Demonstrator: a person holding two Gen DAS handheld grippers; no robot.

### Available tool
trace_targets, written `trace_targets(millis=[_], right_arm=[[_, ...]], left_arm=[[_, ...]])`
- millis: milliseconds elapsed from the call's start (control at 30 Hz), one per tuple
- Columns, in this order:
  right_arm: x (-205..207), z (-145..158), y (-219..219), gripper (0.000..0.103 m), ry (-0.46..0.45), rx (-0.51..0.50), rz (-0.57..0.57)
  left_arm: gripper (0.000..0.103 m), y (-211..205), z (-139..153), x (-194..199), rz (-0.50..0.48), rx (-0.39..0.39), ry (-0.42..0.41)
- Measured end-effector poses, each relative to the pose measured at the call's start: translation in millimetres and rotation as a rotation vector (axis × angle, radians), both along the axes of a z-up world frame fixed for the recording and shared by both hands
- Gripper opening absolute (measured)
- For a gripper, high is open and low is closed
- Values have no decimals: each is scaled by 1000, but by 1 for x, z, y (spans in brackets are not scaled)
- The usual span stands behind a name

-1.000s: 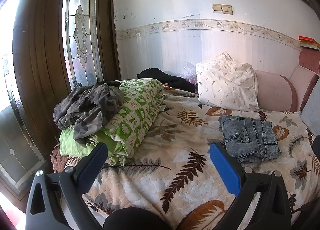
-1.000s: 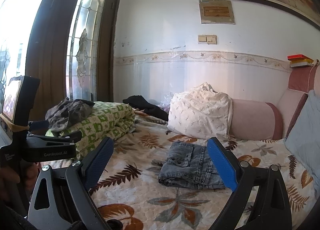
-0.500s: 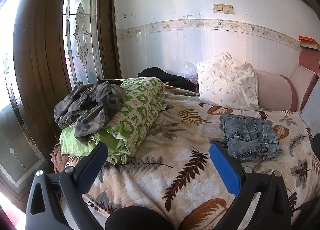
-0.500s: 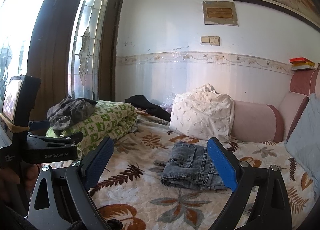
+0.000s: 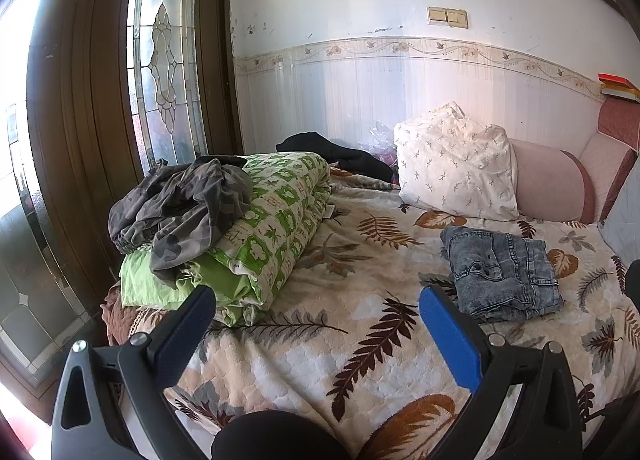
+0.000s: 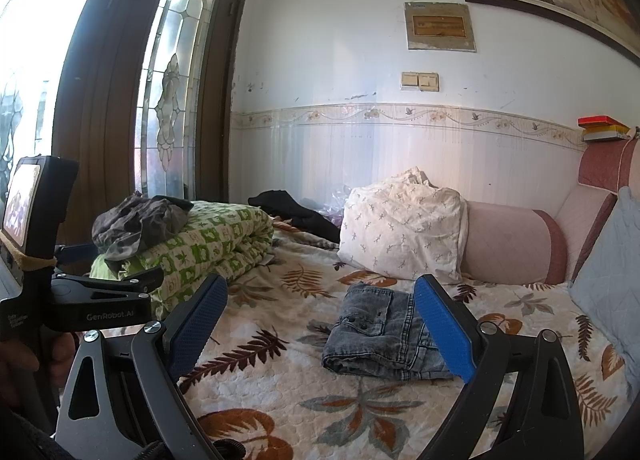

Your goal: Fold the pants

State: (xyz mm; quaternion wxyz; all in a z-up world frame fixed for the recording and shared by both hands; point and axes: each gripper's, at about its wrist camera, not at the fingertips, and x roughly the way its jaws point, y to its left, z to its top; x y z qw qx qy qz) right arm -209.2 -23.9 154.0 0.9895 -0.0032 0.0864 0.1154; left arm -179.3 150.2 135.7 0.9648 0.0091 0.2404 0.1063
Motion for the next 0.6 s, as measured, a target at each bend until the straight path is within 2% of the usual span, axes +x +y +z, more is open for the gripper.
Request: trace_targets(millis=[600], right_arm=[[-4, 8, 6, 95, -19, -12, 1]], left_arm=[[103, 4, 4, -6, 5, -10, -14]])
